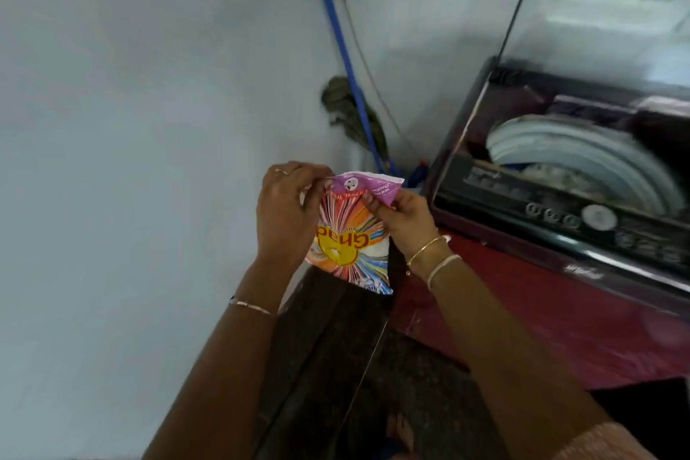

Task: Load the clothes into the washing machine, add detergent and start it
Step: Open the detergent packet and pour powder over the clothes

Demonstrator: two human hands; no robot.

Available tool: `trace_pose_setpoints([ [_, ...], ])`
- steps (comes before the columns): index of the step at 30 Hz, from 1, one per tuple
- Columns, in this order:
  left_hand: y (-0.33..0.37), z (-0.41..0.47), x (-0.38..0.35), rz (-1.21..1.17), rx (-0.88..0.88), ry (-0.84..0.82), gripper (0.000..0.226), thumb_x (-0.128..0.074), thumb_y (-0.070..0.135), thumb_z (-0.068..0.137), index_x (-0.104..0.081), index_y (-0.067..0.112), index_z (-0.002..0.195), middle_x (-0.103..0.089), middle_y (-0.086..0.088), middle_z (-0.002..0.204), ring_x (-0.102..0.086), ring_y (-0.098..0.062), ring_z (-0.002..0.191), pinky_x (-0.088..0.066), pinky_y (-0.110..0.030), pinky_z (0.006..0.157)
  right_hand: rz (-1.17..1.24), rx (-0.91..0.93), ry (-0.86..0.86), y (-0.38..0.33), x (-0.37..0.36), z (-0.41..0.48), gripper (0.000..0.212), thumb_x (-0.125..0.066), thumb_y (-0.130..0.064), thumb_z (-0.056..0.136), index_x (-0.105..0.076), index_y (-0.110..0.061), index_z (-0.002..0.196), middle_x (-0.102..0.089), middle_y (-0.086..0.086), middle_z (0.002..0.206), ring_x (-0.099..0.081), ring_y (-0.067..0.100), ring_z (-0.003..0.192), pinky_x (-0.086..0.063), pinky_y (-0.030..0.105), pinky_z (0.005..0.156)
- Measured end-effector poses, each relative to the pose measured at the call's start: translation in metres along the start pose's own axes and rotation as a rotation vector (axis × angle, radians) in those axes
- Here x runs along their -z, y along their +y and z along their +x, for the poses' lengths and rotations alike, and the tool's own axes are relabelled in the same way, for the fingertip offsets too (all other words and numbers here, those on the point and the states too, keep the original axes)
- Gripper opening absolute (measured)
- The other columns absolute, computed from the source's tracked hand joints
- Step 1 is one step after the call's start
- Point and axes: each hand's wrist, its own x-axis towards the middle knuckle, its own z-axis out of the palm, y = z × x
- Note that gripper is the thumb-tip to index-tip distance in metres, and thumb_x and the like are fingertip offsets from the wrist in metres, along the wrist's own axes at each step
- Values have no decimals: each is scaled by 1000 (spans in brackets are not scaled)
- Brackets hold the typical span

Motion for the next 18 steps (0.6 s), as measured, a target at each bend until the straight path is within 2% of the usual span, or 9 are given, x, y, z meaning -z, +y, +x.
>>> trace_pose_setpoints([
  [2,29,13,13,-75,-23,52,12,-65,15,87,-73,20,94,-70,7,94,-57,-15,93,-37,-17,81,48,54,28,-34,3,-8,7,-62,-7,87,-68,-9,89,-74,-4,73,-69,10,68,-57,27,68],
  [5,68,29,21,-298,19,95,15,-69,16,84,-71,24,97,-69,11,98,-59,-8,96,-48,-28,85,98,120,59,-78,13,-19,11,-59,-9,90,-69,-9,89,-74,0,75,-69,14,69,-57,37,78],
  [7,94,35,18,-539,116,69,24,-72,20,83,-66,26,105,-67,6,110,-61,-3,102,-53,-28,88,131,154,102,-103,26,-23,12,-56,-8,91,-68,-5,92,-74,0,74,-69,13,67,-58,33,75],
  [10,127,38,7,-814,287,49,33,-68,20,86,-59,22,117,-60,6,119,-58,15,99,-50,-9,80,115,185,156,-132,56,-29,16,-57,-11,91,-67,0,96,-74,1,73,-70,13,66,-59,28,68],
  [13,145,42,-16,-929,435,41,29,-53,31,96,-57,18,121,-64,11,112,-61,12,93,-52,-20,86,120,205,195,-157,90,-34,19,-57,-14,92,-66,0,98,-75,2,75,-70,14,67,-58,27,66],
  [15,153,40,-44,-1041,600,-142,27,-45,38,98,-60,19,110,-66,10,96,-65,0,85,-51,-25,83,147,219,219,-175,117,-37,21,-56,-17,93,-66,1,99,-75,1,74,-71,14,67,-57,27,65],
  [16,156,37,-61,-1091,681,-281,34,-41,45,98,-61,19,107,-66,6,95,-64,-9,89,-50,-32,89,159,224,224,-183,129,-37,23,-55,-18,93,-65,2,100,-75,1,74,-71,14,67,-57,27,64],
  [18,168,30,-93,-1088,766,-578,60,-27,63,94,-60,19,118,-66,0,116,-58,-22,114,-39,-45,103,167,234,230,-200,152,-35,26,-54,-19,94,-63,4,101,-74,1,72,-70,13,65,-57,26,62],
])
